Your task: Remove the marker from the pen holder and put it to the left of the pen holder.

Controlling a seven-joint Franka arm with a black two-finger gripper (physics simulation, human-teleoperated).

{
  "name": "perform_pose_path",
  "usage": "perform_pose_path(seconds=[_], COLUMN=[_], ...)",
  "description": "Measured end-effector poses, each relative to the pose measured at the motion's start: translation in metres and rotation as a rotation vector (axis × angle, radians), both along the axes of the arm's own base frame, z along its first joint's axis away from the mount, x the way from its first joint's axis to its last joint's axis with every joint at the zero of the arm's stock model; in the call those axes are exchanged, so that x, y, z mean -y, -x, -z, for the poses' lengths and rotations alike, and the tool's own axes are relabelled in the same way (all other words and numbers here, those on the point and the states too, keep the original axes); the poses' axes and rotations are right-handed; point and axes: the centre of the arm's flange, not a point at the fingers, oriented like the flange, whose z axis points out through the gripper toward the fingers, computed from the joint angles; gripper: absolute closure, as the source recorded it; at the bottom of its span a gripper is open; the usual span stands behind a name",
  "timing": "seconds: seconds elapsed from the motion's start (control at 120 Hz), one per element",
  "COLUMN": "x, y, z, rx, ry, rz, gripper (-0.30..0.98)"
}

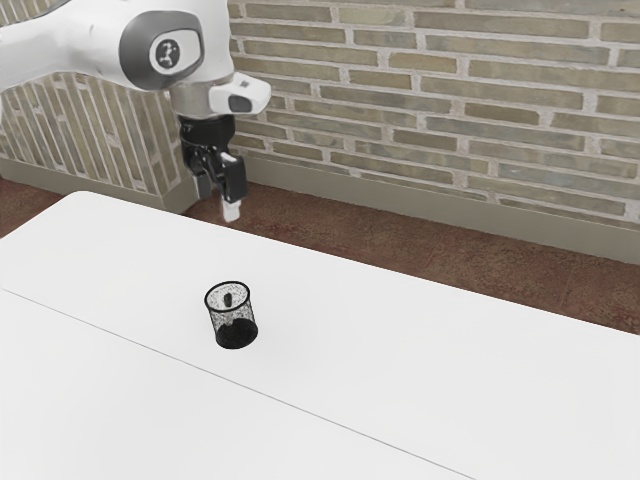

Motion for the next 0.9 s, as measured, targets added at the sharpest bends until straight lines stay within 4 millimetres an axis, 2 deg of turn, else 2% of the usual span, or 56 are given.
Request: perform_pose_path(seconds=[0.108, 0.183, 0.233, 0.3, 0.4, 0.55, 0.633, 0.8, 0.9], x=[0.017, 0.018, 0.015, -0.001, -0.035, -0.042, -0.036, -0.047, -0.055], y=[0.005, 0.006, 0.002, -0.009, -0.026, -0.05, -0.061, -0.069, -0.076], z=[-0.007, -0.005, 0.004, 0.025, 0.072, 0.139, 0.155, 0.178, 0.205], rx=[0.005, -0.002, -0.022, -0.064, -0.151, -0.258, -0.275, -0.305, -0.337], ry=[-0.02, -0.024, -0.016, 0.0, 0.038, 0.088, 0.096, 0.07, 0.029], rz=[0.041, 0.048, 0.046, 0.024, -0.029, -0.039, -0.04, -0.127, -0.206], gripper=[0.04, 0.03, 0.02, 0.02, 0.01, 0.0, 0.0, 0.0, 0.0])
